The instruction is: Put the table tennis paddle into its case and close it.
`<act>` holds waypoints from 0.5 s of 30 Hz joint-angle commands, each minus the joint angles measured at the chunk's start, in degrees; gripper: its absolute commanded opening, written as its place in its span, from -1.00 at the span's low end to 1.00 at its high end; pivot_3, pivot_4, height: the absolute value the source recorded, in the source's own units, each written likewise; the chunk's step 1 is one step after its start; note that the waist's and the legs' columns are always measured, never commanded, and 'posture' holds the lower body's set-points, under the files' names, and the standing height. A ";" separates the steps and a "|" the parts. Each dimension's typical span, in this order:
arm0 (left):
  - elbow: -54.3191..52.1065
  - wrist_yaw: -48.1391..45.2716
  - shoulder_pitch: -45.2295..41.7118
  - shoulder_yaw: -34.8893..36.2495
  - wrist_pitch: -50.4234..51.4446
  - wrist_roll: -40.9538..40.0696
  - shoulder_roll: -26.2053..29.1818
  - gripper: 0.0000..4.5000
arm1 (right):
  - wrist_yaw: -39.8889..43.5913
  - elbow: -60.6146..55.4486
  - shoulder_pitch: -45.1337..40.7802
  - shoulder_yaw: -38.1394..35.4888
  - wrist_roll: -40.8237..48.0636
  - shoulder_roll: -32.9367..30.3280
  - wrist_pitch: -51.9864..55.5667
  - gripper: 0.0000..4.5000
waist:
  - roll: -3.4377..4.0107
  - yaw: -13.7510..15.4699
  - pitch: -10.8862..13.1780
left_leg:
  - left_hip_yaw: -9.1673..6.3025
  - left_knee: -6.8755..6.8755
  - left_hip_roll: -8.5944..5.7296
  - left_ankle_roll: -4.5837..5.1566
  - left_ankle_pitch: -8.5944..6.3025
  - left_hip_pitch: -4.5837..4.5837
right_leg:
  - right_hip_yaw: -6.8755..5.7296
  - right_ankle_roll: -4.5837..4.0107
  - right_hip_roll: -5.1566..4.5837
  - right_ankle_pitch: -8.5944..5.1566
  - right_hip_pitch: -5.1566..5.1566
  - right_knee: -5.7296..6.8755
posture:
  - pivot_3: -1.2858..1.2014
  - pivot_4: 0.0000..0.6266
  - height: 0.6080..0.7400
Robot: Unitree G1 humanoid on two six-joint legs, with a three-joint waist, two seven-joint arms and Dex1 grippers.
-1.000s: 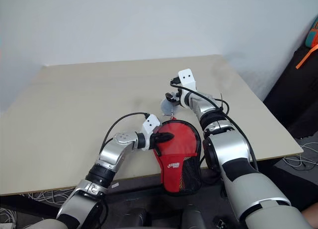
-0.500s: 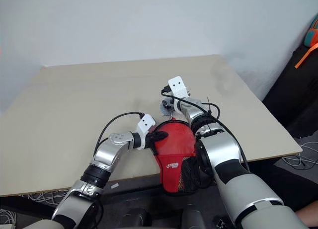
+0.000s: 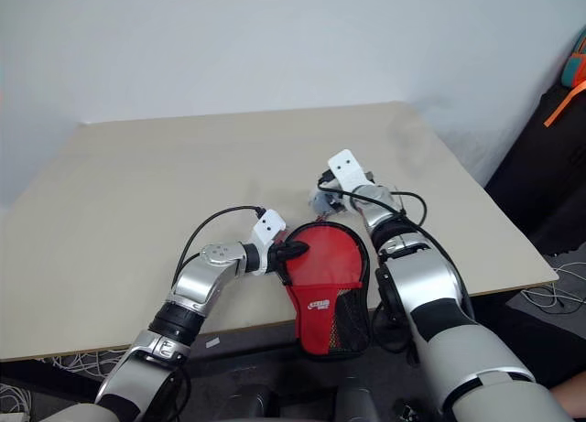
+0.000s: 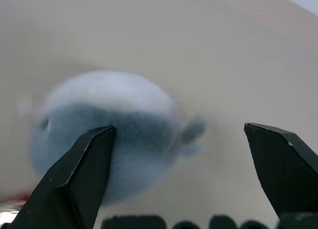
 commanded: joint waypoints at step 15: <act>4.44 -2.37 -3.28 -0.79 -3.13 0.21 -0.91 -1.00 | 14.34 -15.19 -9.01 -2.23 4.07 -5.41 11.05 0.99 | 0.17 -0.12 -0.03 | 0.01 -0.02 0.01 0.00 0.00 -0.04 | 0.00 0.01 0.00 0.00 -0.07 0.01 | 0.03 -1.00 0.36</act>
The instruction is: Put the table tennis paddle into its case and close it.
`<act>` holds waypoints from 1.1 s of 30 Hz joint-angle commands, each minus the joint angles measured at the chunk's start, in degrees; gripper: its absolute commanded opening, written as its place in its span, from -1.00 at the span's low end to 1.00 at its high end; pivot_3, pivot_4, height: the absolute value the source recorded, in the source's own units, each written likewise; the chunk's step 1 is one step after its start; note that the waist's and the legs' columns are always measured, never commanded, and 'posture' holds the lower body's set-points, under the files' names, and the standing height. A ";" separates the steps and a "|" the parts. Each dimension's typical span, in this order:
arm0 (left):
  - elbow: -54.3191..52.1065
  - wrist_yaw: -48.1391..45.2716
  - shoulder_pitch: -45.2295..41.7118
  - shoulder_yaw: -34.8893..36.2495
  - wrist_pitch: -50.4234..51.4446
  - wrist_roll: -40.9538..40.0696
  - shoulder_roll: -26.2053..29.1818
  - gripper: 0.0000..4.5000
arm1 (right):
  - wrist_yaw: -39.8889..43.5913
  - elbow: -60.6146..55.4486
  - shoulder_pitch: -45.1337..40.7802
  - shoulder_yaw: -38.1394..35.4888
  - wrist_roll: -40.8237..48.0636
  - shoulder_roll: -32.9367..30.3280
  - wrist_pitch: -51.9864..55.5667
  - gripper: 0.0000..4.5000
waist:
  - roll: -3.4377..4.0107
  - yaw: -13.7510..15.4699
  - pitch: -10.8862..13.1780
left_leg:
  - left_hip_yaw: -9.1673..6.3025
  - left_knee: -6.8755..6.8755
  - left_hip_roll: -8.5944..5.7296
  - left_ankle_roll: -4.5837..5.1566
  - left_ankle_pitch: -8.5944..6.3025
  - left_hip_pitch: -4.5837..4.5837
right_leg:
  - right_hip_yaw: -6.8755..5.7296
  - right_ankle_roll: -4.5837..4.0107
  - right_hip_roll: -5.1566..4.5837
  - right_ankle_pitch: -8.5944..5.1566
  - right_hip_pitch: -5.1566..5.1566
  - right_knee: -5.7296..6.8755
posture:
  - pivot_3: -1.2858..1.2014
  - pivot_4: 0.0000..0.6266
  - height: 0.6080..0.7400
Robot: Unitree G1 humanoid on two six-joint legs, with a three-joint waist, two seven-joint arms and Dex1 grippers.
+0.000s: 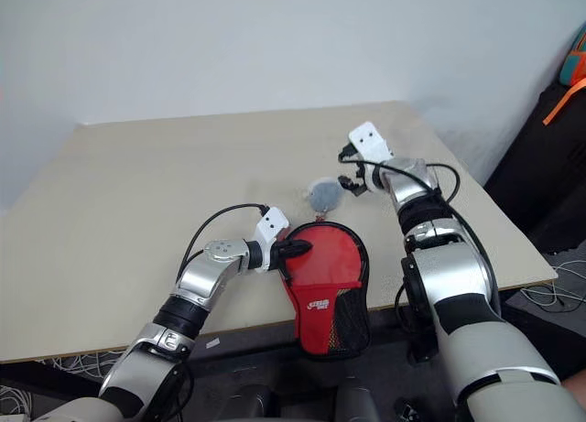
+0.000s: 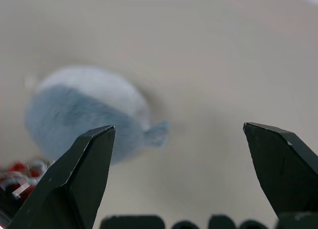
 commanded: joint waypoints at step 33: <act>-3.53 0.98 2.16 -0.95 2.12 0.07 1.72 -1.00 | -19.10 13.96 2.71 -8.69 2.46 15.44 -11.06 0.57 | 0.04 -0.07 -0.08 | -0.03 0.00 -0.01 0.00 0.00 0.03 | 0.01 -0.01 0.01 0.01 0.03 0.02 | 0.03 -1.00 0.36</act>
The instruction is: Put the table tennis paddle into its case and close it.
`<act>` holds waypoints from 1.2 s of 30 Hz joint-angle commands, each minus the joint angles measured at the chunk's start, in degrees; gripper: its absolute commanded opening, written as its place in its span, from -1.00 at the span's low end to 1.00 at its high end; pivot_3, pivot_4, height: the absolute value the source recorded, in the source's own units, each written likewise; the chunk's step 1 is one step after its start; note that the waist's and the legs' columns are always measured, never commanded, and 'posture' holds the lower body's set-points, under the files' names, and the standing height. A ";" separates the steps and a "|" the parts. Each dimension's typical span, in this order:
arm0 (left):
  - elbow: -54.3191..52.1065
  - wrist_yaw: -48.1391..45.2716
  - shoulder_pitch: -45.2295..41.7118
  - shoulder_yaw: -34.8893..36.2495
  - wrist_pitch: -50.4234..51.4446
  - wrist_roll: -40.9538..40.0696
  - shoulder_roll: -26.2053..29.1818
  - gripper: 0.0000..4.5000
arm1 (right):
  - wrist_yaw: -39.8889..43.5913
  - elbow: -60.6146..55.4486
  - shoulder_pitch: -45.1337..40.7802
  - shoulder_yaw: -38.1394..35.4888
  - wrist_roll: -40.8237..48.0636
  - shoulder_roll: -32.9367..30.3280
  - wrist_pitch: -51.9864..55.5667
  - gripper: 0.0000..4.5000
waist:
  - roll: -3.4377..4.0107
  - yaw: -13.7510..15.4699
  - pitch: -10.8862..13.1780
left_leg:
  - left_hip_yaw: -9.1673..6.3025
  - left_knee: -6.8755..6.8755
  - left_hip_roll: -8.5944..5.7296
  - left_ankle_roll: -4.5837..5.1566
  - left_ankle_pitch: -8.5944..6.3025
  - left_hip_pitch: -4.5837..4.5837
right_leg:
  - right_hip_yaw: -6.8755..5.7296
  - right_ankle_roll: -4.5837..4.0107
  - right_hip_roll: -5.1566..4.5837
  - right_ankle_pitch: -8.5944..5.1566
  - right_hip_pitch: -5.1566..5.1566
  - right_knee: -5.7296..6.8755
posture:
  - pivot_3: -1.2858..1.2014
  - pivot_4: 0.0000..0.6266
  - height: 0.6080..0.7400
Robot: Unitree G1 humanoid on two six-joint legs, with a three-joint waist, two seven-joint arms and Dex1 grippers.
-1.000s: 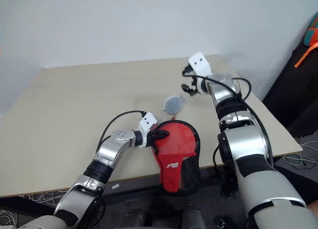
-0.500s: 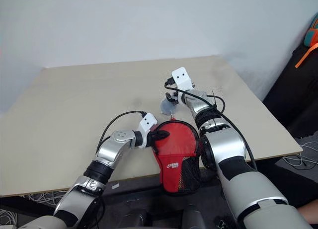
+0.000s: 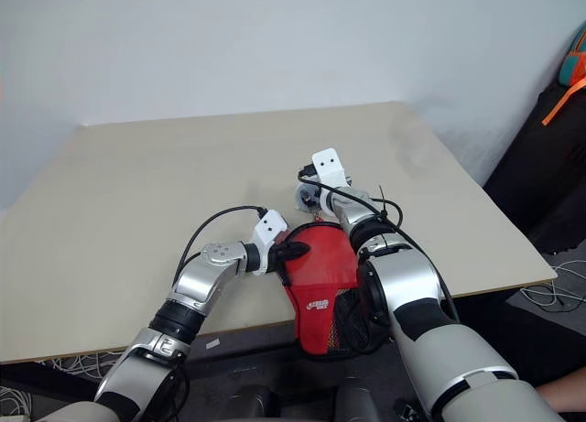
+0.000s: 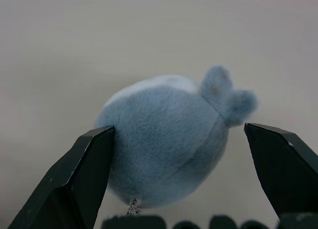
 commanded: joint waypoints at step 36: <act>12.09 -13.18 -1.88 -6.70 -5.47 2.35 1.75 -1.00 | 7.75 -12.58 1.74 -9.89 12.43 -13.06 9.19 -0.99 | 0.21 0.41 -0.20 | -0.12 -0.07 -0.05 0.04 -0.02 0.74 | -0.17 0.05 -0.04 -0.05 0.97 -0.25 | 0.03 -1.00 0.36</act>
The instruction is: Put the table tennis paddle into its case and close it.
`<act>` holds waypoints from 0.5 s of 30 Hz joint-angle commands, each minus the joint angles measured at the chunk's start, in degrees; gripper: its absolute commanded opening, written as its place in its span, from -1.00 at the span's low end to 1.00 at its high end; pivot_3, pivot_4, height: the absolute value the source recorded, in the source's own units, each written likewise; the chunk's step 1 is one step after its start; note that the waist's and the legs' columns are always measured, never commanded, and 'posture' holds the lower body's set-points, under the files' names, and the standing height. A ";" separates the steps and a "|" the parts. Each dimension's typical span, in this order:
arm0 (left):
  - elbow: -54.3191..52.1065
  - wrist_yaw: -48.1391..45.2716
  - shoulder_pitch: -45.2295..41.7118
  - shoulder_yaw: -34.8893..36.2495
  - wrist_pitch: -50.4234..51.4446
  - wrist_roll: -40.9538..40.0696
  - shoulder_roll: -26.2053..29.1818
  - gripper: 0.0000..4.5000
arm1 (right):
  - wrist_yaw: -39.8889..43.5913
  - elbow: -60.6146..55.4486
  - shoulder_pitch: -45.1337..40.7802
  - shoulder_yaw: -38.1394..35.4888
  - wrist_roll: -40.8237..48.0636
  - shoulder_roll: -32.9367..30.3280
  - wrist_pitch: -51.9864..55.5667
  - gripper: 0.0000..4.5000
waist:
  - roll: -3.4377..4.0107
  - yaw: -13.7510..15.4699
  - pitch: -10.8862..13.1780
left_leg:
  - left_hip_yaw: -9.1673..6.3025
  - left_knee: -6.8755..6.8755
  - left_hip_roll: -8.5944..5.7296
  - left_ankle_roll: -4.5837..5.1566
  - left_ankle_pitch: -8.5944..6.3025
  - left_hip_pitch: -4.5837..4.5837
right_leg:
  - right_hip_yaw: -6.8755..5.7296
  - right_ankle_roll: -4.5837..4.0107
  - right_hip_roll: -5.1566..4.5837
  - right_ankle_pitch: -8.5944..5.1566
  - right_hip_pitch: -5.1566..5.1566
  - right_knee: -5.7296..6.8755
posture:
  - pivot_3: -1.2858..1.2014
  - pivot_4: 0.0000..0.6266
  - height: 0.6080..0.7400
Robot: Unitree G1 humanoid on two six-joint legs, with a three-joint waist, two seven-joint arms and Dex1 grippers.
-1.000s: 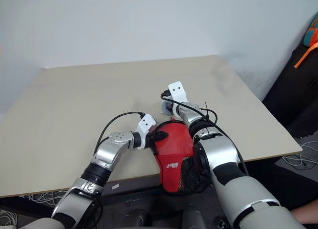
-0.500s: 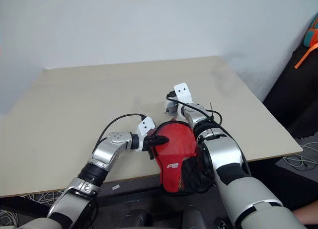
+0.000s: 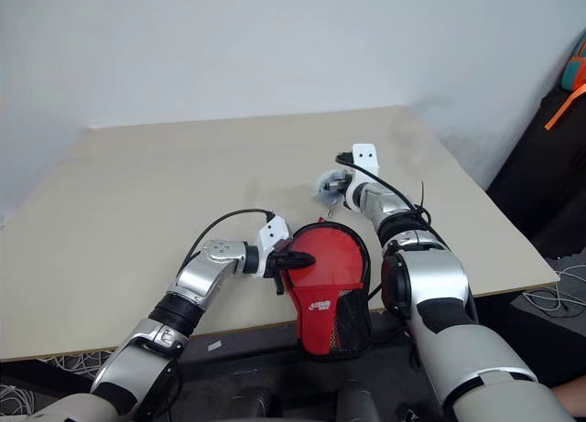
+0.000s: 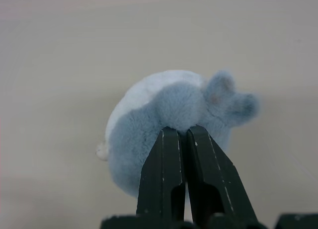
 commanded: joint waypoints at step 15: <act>8.97 -0.73 -0.57 -3.29 -1.75 3.55 -1.46 -1.00 | -2.89 -57.42 25.28 -4.90 11.53 -9.83 32.57 -0.99 | 0.07 1.54 -0.04 | 0.00 0.09 -0.04 0.06 -0.03 0.00 | -0.02 0.31 -0.07 -0.19 0.07 0.02 | 0.03 -1.00 0.36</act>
